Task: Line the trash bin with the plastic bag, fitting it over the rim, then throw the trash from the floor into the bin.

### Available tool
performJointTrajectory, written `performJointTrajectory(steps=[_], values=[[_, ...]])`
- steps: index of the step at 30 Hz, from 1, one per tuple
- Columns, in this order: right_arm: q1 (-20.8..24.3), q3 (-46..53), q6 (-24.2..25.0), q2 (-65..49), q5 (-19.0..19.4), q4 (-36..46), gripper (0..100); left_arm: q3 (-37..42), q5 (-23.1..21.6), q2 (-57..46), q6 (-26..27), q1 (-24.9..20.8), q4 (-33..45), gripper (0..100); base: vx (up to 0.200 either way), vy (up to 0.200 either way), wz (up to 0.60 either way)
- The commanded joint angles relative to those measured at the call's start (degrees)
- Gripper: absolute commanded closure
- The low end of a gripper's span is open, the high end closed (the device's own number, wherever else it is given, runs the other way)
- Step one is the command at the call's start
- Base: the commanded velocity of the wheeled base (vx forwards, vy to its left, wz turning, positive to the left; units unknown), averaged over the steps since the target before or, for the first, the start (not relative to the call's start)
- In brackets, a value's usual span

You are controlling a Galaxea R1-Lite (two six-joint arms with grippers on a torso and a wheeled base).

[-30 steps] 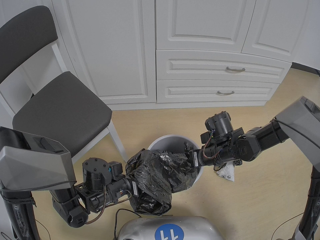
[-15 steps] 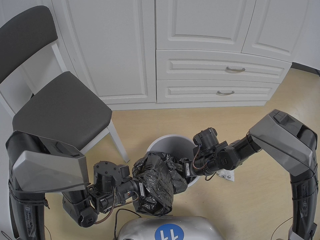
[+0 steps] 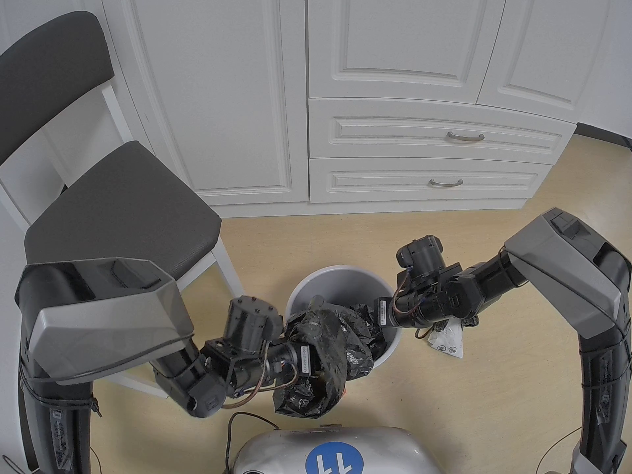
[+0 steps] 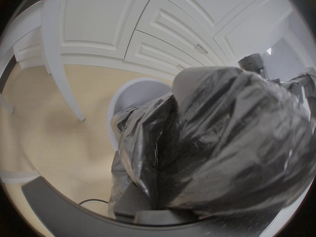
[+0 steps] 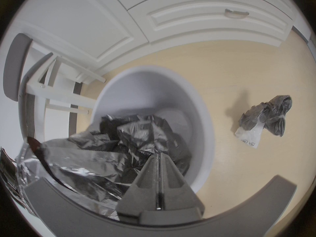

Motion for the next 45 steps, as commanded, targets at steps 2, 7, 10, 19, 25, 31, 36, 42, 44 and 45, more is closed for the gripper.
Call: performJointTrajectory(steps=[2, 7, 10, 19, 25, 31, 36, 42, 44, 45], values=[[-4.1, 1.1, -0.4, -9.7, -0.1, 0.0, 100, -19.3, 0.8, -3.5, 0.1, -1.6, 20.0, 100, 0.000, 0.000, 0.00], [-7.1, 1.8, -2.4, -13.6, 0.0, 0.0, 100, -28.3, 0.8, -1.9, 0.0, -1.8, 28.5, 100, 0.000, 0.000, 0.00], [-8.2, 2.2, -3.1, -14.7, 0.0, 0.0, 100, -32.5, 1.7, 0.0, -0.2, -2.5, 30.5, 100, 0.000, 0.000, 0.00], [-8.3, 4.7, -4.5, -17.9, 0.0, 0.0, 100, -41.2, 7.9, 7.2, -1.6, -3.1, 35.5, 100, 0.000, 0.000, 0.00], [-7.9, 5.1, -5.5, -17.5, 0.0, 0.0, 100, -41.5, 8.0, 7.5, -1.6, -3.1, 40.2, 100, 0.000, 0.000, 0.00], [-7.5, 5.6, -5.5, -18.0, 0.1, 0.0, 100, -45.6, 8.7, 8.9, -2.5, -2.5, 40.9, 100, 0.000, 0.000, 0.00], [-7.2, 6.7, -5.8, -18.8, 0.0, -0.1, 100, -45.6, 8.7, 7.5, -2.6, -3.1, 43.8, 100, 0.000, 0.000, 0.00], [-6.7, 10.1, -9.1, -22.6, 0.1, -0.1, 100, -43.7, 8.7, 3.1, -1.9, -2.9, 44.2, 0, 0.000, 0.000, 0.00], [-6.1, 12.2, -10.9, -24.8, 0.5, -0.2, 100, -40.9, 8.2, -0.4, -1.6, -2.9, 44.3, 0, 0.000, 0.000, 0.00], [-5.6, 13.4, -12.0, -26.1, 0.5, -0.2, 100, -39.5, 8.0, -2.1, -1.1, -2.8, 44.3, 0, 0.000, 0.000, 0.00]])
